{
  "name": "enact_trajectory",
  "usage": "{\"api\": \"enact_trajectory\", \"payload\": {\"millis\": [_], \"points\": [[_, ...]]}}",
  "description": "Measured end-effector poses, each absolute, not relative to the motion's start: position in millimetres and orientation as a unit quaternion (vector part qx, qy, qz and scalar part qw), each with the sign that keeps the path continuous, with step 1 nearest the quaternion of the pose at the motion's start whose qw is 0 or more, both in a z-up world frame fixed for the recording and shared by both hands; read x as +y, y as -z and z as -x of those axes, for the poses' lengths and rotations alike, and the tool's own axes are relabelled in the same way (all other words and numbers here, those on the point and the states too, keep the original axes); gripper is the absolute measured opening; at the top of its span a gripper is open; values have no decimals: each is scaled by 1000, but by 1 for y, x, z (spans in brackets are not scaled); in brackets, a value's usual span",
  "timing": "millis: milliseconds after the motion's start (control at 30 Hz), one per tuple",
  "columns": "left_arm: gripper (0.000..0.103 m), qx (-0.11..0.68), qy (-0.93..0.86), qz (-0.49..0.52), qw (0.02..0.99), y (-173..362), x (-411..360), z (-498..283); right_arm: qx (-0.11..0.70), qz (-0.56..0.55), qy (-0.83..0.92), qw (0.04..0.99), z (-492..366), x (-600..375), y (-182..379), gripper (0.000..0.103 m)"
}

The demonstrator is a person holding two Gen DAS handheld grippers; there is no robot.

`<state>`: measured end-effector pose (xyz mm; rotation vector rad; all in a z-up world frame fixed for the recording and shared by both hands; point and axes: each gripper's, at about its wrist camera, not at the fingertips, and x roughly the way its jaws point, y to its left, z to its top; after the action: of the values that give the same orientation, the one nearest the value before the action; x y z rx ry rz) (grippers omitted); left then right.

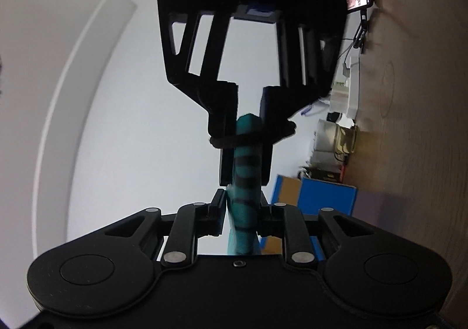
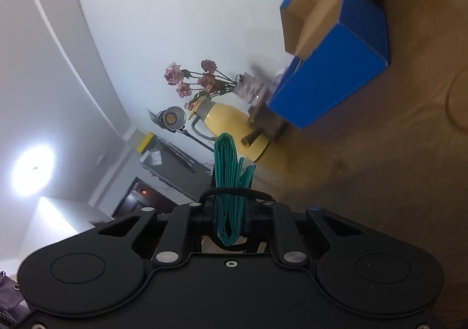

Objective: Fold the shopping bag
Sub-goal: 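Loop the black rubber band over the bag strip with the right gripper while the left gripper holds it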

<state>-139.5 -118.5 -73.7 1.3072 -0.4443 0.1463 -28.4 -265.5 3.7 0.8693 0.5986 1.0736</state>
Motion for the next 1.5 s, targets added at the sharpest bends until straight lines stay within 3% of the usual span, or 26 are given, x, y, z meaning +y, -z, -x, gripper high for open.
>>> {"api": "enact_trajectory", "payload": {"millis": [333,533,733,1100,1267,1300,1367,1500], "points": [[11,-260,-57,-620,738,84,-105,153,269,-376,-521,717,27,-263,-16,28],[11,-245,-105,-633,727,89,-83,164,334,-325,-590,659,2,-211,-33,28],[11,-262,-137,-661,690,91,-61,166,340,-228,-627,662,11,-174,-72,31],[10,-318,-119,-682,648,88,-71,159,338,-147,-639,675,22,-183,-117,32],[10,-342,-98,-685,635,89,-70,187,321,-97,-645,687,25,-190,-136,23],[10,-349,-93,-685,633,90,-71,193,318,-82,-644,691,26,-189,-140,10],[10,-357,-81,-689,625,92,-77,195,335,-58,-642,688,21,-179,-142,2],[10,-388,-55,-688,611,96,-92,193,382,34,-648,658,18,-148,-151,0]]}}
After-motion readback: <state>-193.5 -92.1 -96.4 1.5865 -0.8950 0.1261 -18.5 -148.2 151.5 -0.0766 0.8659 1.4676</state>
